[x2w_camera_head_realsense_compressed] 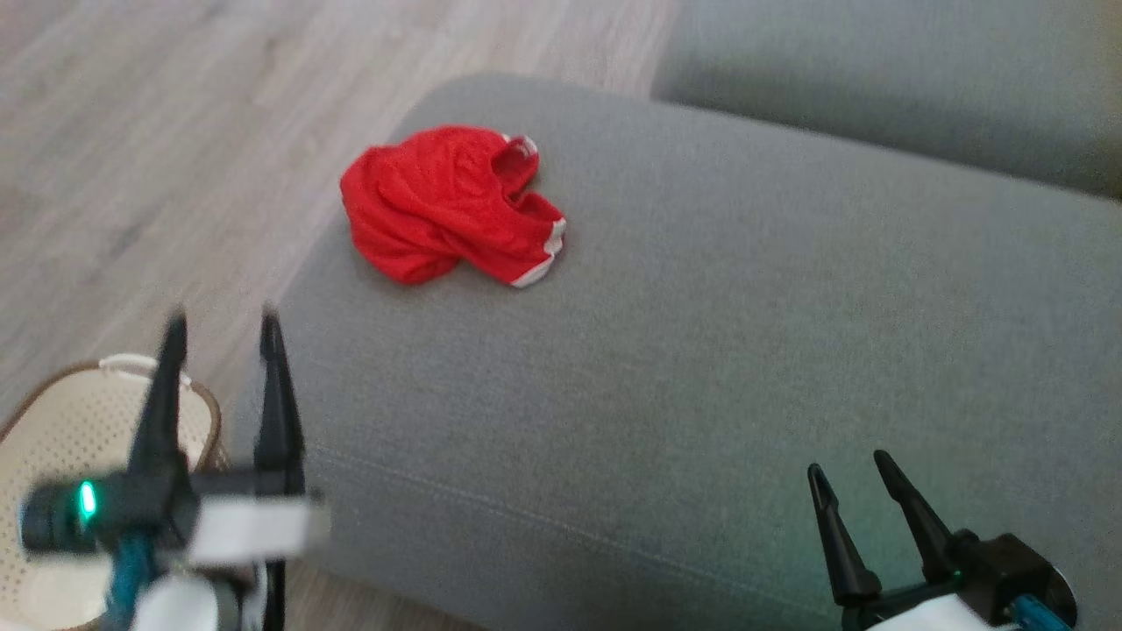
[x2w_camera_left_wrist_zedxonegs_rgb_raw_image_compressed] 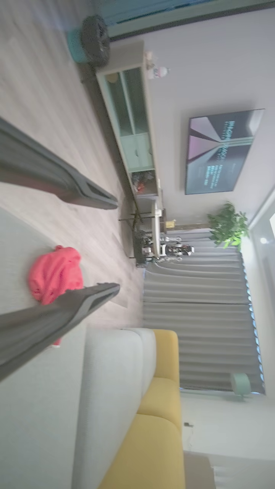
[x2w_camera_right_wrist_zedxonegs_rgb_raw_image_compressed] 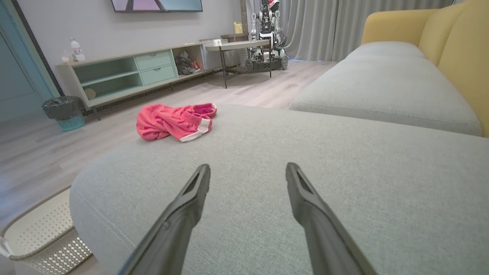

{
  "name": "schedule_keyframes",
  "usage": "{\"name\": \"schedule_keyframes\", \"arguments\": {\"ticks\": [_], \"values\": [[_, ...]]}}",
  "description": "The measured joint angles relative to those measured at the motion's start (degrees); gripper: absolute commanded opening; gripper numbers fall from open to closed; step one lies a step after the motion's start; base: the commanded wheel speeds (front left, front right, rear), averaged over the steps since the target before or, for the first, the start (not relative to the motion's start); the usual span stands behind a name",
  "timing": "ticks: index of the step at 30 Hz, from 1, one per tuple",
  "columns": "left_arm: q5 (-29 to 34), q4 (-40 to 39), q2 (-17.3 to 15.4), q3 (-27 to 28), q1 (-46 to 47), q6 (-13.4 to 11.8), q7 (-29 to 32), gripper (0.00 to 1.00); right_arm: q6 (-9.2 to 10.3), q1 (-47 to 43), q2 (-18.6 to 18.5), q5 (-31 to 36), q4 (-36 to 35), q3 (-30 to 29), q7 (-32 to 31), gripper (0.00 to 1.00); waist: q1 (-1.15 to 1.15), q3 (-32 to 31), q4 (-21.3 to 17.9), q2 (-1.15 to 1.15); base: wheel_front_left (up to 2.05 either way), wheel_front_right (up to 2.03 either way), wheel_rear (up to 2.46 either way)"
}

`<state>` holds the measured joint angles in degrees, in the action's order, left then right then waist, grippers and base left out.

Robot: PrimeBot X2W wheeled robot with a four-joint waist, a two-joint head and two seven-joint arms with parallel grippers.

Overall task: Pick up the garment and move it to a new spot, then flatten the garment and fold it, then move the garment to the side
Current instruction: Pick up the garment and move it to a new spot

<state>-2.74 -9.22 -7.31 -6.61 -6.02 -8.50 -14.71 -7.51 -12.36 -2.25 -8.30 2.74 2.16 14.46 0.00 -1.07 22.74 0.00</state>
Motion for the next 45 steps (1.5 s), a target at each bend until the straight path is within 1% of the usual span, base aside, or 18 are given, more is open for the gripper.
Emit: {"name": "schedule_keyframes", "arguments": {"ticks": [4, 7, 9, 14, 18, 19, 20, 21, 22, 24, 26, 30, 33, 37, 44, 45], "values": [[-2.72, 2.0, 0.31, 1.1, 12.87, 3.19, -0.01, 1.0, 0.0, 0.66, -0.01, 3.26, -0.4, -0.15, 0.0, 1.0, 0.0, 4.07, -0.8, 0.0, 0.0, 0.0, 0.0], [-4.5, 7.57, 0.12, 3.13, 23.15, 5.03, -0.03, 1.0, 0.0, 2.61, -0.38, 5.31, -0.51, 0.21, 0.0, 1.0, 0.0, 7.39, -1.52, 0.0, 0.0, 0.0, 0.0], [-4.71, 13.12, -0.33, 3.71, 29.44, 5.59, 0.12, 1.0, 0.0, 4.49, -1.69, 5.77, -0.75, 0.04, 0.0, 1.0, 0.0, 9.64, -2.16, 0.0, 0.0, 0.0, 0.0], [-6.75, 26.73, -1.18, 3.64, 43.93, 8.13, 8.89, 1.0, 0.0, 8.48, -4.89, 6.28, -2.2, -1.98, 0.0, 1.0, 0.0, 15.01, -4.11, 0.0, 0.0, 0.0, 0.0], [-8.83, 36.78, -1.16, 3.03, 56.14, 10.96, 16.97, 1.0, 0.0, 10.67, -6.89, 6.27, -3.15, -2.41, 0.0, 1.0, 0.01, 19.92, -5.53, 0.0, 0.0, 0.0, 0.0], [-8.83, 36.78, -1.16, 3.03, 56.14, 10.96, 16.97, 1.0, 0.0, 10.67, -6.89, 6.27, -3.15, -2.41, 0.0, 1.0, 0.01, 19.92, -5.53, 0.0, 0.0, 0.0, 0.0], [-9.61, 41.7, -1.14, 2.43, 61.18, 11.71, 20.48, 1.0, 0.0, 11.75, -7.87, 6.26, -3.81, -2.85, 0.01, 1.0, 0.02, 22.47, -6.16, 0.0, 0.0, 0.0, 0.0], [-9.61, 41.7, -1.14, 2.43, 61.18, 11.71, 20.48, 1.0, 0.0, 11.75, -7.87, 6.26, -3.81, -2.85, 0.01, 1.0, 0.02, 22.47, -6.16, 0.0, 0.0, 0.0, 0.0], [-9.99, 46.6, -1.03, 1.9, 65.13, 11.88, 23.56, 1.0, 0.0, 12.94, -8.86, 6.26, -4.64, -3.44, 0.01, 1.0, 0.02, 24.95, -6.77, 0.0, 0.0, 0.0, 0.0], [-10.2, 51.6, -0.86, 1.89, 68.09, 11.82, 26.36, 1.0, 0.0, 14.02, -9.53, 6.22, -5.35, -3.94, 0.01, 1.0, 0.03, 27.27, -7.4, 0.0, 0.0, 0.0, 0.0], [-9.95, 56.53, -0.93, 1.64, 70.25, 11.05, 29.21, 1.0, 0.0, 14.8, -10.25, 6.21, -5.95, -3.92, 0.01, 1.0, 0.02, 29.34, -8.08, 0.0, 0.0, 0.0, 0.0], [-9.89, 63.75, -1.04, 1.67, 73.1, 10.02, 32.05, 1.0, 0.0, 15.83, -11.0, 6.2, -6.81, -4.37, 0.01, 1.0, 0.03, 32.63, -9.52, 0.0, 0.0, 0.0, 0.0], [-10.54, 68.17, -0.49, 1.72, 74.79, 10.07, 33.81, 1.0, 0.0, 16.39, -11.27, 6.2, -6.84, -4.63, 0.01, 1.0, 0.02, 34.33, -10.52, 0.0, 0.0, 0.0, 0.0], [-10.63, 72.3, -0.27, 1.59, 75.67, 10.6, 34.46, 1.0, 0.0, 17.03, -11.5, 6.2, -7.39, -4.77, 0.02, 1.0, 0.01, 35.68, -11.66, 0.0, 0.0, 0.0, 0.0], [-11.14, 75.84, -1.69, 1.77, 78.28, 9.93, 31.99, 1.0, 0.0, 18.53, -11.5, 6.22, -8.36, -4.99, 0.27, 1.0, 0.01, 37.6, -12.53, 0.0, 0.0, 0.0, 0.0], [-11.23, 76.02, -1.71, 1.9, 78.41, 10.02, 31.5, 0.65, 0.0, 18.78, -11.5, 6.23, -8.5, -5.13, 0.41, 1.0, 0.01, 37.89, -12.53, 0.0, 0.0, 0.0, 0.0]]}}
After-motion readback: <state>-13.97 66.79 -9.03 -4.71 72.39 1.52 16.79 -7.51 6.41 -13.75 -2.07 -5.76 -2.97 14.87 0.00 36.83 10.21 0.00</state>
